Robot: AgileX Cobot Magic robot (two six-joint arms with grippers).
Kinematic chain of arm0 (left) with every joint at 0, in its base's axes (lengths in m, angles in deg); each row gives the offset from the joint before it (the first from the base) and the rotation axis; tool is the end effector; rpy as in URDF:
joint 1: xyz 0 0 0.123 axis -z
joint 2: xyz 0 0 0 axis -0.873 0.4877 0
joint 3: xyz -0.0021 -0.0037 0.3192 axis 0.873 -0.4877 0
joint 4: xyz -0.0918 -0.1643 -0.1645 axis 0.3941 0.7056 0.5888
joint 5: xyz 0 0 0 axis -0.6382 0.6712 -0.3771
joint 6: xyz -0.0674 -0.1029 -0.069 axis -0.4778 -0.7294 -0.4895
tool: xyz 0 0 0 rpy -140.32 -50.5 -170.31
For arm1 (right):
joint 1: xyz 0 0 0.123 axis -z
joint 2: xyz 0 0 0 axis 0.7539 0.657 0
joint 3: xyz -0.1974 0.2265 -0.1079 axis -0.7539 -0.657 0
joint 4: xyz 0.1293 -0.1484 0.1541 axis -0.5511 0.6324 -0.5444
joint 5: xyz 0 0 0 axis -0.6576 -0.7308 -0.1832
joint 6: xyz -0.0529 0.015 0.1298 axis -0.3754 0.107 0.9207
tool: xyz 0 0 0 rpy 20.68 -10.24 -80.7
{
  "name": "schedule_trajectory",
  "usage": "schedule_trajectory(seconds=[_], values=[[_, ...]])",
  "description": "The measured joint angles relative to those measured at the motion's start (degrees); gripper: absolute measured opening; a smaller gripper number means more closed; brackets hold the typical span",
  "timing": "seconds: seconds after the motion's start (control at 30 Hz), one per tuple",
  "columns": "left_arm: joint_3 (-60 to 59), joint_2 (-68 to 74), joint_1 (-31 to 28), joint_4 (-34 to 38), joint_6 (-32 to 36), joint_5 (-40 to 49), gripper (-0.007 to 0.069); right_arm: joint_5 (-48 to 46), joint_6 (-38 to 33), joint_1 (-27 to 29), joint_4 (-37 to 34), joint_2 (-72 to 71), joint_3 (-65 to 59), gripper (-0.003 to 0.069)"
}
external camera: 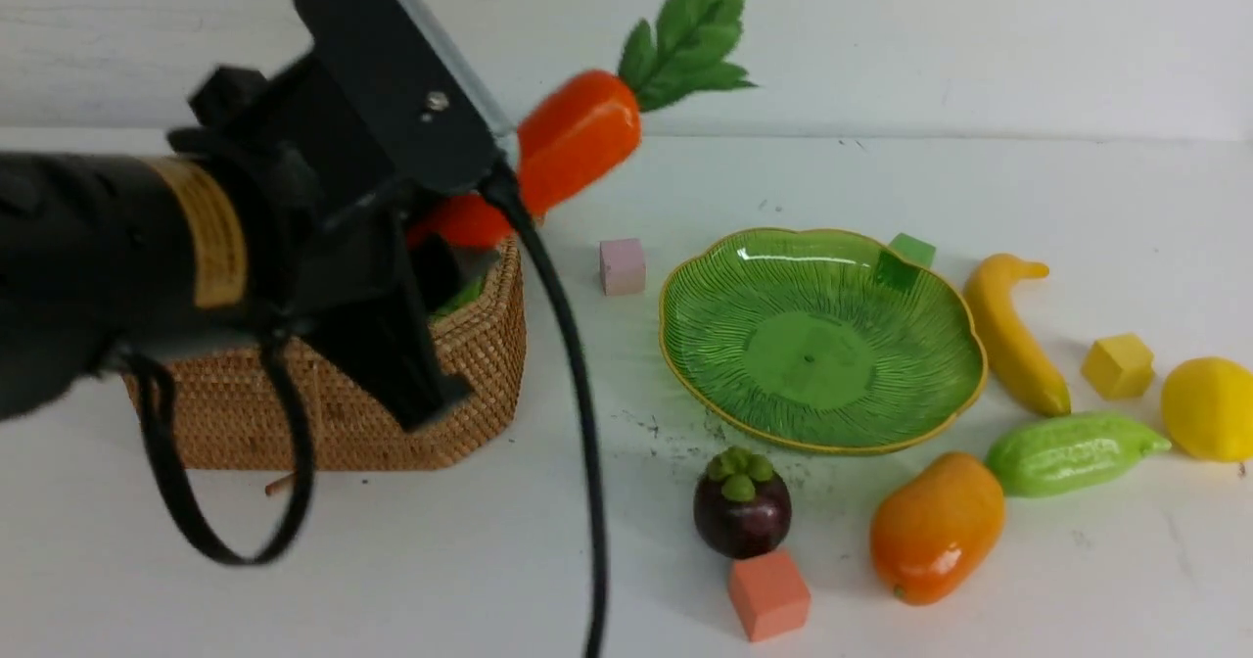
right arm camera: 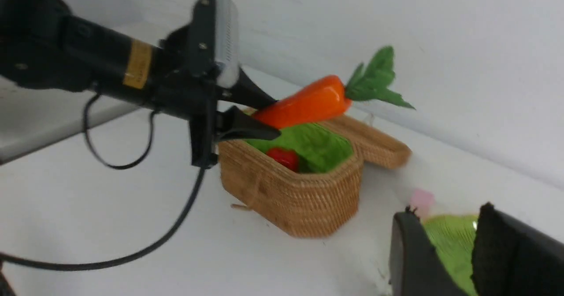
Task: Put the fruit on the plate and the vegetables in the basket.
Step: Use the left arm to grab a carrot and put it into the left basket
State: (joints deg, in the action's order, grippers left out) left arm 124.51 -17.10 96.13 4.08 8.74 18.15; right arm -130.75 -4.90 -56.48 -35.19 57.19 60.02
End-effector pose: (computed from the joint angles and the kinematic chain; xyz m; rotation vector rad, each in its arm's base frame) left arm 0.2398 -0.1397 0.3777 1.0342 1.7376 0.1465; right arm 0.0362 0.0898 0.4673 -0.6786 1.5534 0.5498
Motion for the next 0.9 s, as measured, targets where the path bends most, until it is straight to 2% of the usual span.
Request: schedule_trajectory(seconds=[0.07,0.2,0.33,0.4,0.5,0.63,0.9], values=[[1.1,1.1,-4.1,0.8,6.8,1.4,0.0269,0.2,-5.6,0.0,-5.3,1.5,0.0,0.0220],[3.0,4.9,-10.8,3.9,19.0,4.0,0.0269,-1.0,-11.6,0.0,-12.1,3.4,0.0,0.0223],[4.8,11.3,-17.1,7.4,31.7,6.2,0.0269,-3.2,-13.1,0.0,-13.2,3.9,0.0,0.0223],[5.3,14.1,-19.2,7.6,35.7,6.2,0.0269,-4.3,-13.2,0.0,-13.2,3.9,0.0,0.0223],[5.4,17.0,-21.0,6.8,38.3,6.0,0.0269,-5.9,-13.2,0.0,-13.1,3.9,0.0,0.0223],[5.5,19.2,-21.9,5.4,38.6,4.6,0.0269,-7.4,-13.2,0.0,-12.9,3.9,0.1,0.0223],[5.6,19.3,-21.9,-1.6,33.6,2.1,0.0269,-8.3,-13.2,0.0,-12.8,3.9,0.2,0.0223]])
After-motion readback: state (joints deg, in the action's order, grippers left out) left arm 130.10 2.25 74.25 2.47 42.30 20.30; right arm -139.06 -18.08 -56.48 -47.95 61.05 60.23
